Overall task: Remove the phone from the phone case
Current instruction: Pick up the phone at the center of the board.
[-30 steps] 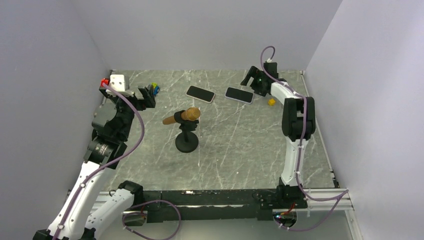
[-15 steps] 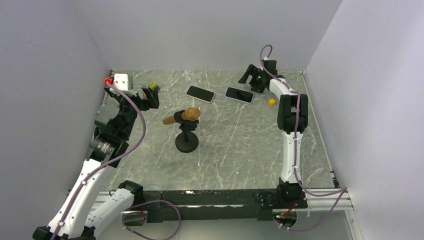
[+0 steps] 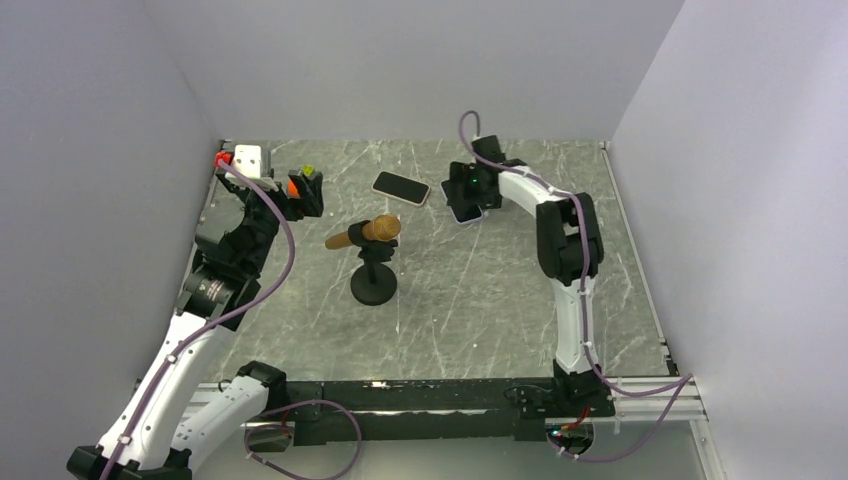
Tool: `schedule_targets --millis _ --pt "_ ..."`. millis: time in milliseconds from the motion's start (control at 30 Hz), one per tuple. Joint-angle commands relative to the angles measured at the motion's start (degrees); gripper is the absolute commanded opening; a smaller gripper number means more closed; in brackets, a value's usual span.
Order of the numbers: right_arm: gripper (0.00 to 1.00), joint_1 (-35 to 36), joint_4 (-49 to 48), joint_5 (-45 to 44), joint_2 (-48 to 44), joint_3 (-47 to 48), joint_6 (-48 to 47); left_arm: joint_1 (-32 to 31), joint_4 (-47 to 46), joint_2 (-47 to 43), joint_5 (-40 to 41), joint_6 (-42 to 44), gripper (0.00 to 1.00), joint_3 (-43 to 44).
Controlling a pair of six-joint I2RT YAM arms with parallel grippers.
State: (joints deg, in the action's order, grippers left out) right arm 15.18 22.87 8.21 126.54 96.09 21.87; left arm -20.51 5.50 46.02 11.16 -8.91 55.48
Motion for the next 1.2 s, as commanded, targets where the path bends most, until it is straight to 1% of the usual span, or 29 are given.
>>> schedule_targets --millis 0,167,267,333,400,433,467,567,600,667,733,800,833,867,1000,1100,1167 --pt "1.0 3.93 14.39 -15.64 6.11 9.14 -5.05 -0.23 -0.48 -0.23 -1.74 -1.38 0.98 0.81" --pt "1.0 7.22 21.1 -21.98 12.7 19.65 -6.06 -0.23 -0.37 0.03 -1.39 -1.42 0.98 0.85" --pt "1.0 8.61 25.2 -23.04 16.4 25.99 -6.29 -0.23 -0.31 -0.14 -1.51 -1.63 0.98 0.81" --pt "1.0 9.03 27.02 -22.47 18.29 28.86 -6.12 -0.19 -0.31 -0.22 -1.71 -1.82 0.98 0.79" --pt "0.99 9.08 28.22 -22.49 19.26 29.7 -5.64 -0.22 -0.33 -0.18 -1.89 -2.05 0.98 0.81" --pt "0.95 9.01 28.34 -22.55 19.35 29.44 -5.49 -0.23 -0.39 -0.22 -2.03 -2.14 0.98 0.83" --pt "0.92 9.07 27.91 -22.11 19.14 28.47 -5.37 -0.16 -0.44 -0.22 -2.22 -2.31 0.98 0.83" --pt "0.64 8.84 24.08 -18.03 16.55 23.28 -5.39 -0.18 -0.43 0.24 -3.11 -2.99 0.98 0.94" --pt "0.57 8.72 22.13 -16.82 14.96 20.91 -5.21 -0.21 -0.4 0.43 -3.55 -3.23 0.98 1.02" --pt "0.45 8.55 17.18 -14.21 11.26 15.67 -5.0 -0.23 -0.4 0.69 -4.42 -3.63 0.98 1.07" --pt "0.36 7.67 13.25 -10.53 7.67 11.61 -3.65 -0.23 -0.63 0.86 -5.18 -3.96 0.98 0.99" --pt "0.25 7.14 10.26 -9.25 4.8 8.33 -2.89 -0.23 -0.68 1.07 -6.01 -4.12 0.98 1.14" --pt "0.22 6.94 8.51 -9.27 3.08 6.46 -2.44 -0.22 -0.52 1.25 -6.44 -4.17 0.98 1.46" --pt "0.22 6.82 6.16 -9.56 1.36 4.8 -2.04 -0.21 -0.26 1.33 -7.1 -4.25 0.98 1.89" --pt "0.24 5.85 -4.78 -8.7 -8.68 -5.84 1.64 -0.14 1.31 1.56 -10.55 -3.91 0.98 4.74" --pt "0.23 3.03 -14.73 -2.54 -15.36 -16.22 9.23 -0.2 2.46 3.55 -14.22 -6.14 0.99 8.63" --pt "0.19 0.37 -21.5 1.61 -19.59 -22.86 15.94 -0.18 3.66 6.49 -18.96 -8.21 0.99 12.59"
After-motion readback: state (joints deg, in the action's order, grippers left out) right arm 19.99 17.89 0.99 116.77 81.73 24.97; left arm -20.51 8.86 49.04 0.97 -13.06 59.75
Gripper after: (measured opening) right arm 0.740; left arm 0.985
